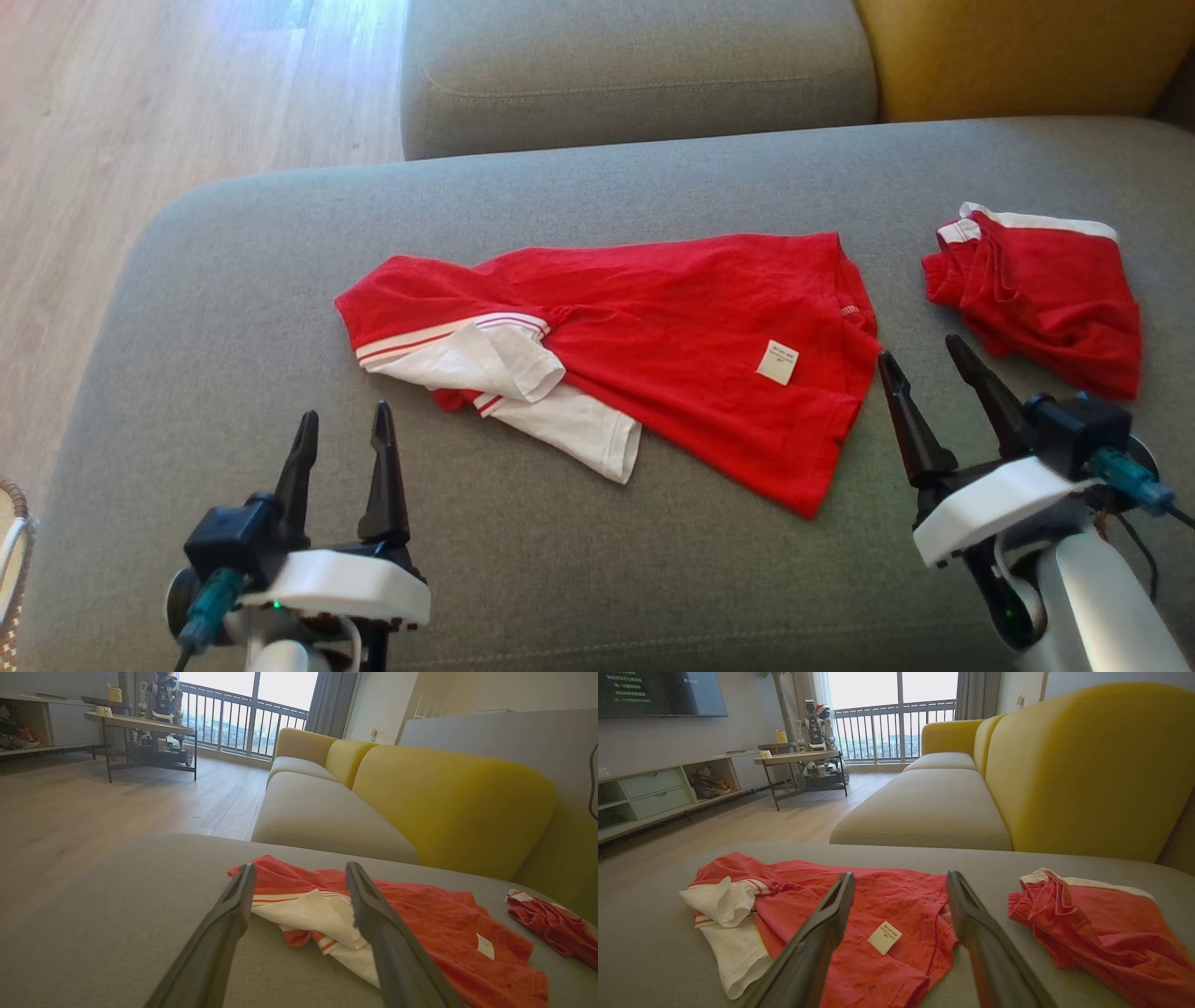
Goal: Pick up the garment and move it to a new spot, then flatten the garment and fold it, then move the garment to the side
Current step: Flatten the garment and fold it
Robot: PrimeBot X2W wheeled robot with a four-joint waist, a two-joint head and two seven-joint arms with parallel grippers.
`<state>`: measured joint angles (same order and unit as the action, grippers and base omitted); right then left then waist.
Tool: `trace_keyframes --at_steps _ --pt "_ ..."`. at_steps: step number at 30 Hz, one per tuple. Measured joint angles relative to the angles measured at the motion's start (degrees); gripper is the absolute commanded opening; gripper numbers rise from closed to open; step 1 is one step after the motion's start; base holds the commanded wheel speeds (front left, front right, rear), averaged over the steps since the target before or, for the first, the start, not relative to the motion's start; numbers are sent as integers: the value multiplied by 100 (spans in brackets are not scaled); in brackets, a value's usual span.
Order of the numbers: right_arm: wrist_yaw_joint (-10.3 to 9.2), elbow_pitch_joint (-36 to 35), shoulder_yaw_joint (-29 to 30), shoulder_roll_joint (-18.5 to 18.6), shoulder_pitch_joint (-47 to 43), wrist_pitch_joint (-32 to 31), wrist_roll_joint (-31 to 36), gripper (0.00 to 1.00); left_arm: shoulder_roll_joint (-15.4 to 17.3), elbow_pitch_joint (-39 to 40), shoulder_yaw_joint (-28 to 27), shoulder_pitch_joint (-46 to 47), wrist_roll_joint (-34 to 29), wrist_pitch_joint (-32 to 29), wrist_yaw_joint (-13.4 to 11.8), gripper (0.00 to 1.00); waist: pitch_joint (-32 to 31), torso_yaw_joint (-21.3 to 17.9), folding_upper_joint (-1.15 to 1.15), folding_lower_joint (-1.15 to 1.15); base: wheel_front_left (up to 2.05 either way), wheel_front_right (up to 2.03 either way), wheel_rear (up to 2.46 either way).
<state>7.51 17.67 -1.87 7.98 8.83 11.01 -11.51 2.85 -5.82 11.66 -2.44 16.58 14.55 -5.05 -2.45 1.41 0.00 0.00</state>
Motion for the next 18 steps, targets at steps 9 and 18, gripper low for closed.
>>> trace_keyframes --at_steps 9,18 --pt "0 -352 9 -82 -70 -204 132 100 1 -82 119 1 -1 0 8 100 13 70 0 0 0 0 0" --pt "0 162 355 -152 -123 -844 415 100 2 -178 347 0 0 1 1 100 122 411 0 0 0 0 0"
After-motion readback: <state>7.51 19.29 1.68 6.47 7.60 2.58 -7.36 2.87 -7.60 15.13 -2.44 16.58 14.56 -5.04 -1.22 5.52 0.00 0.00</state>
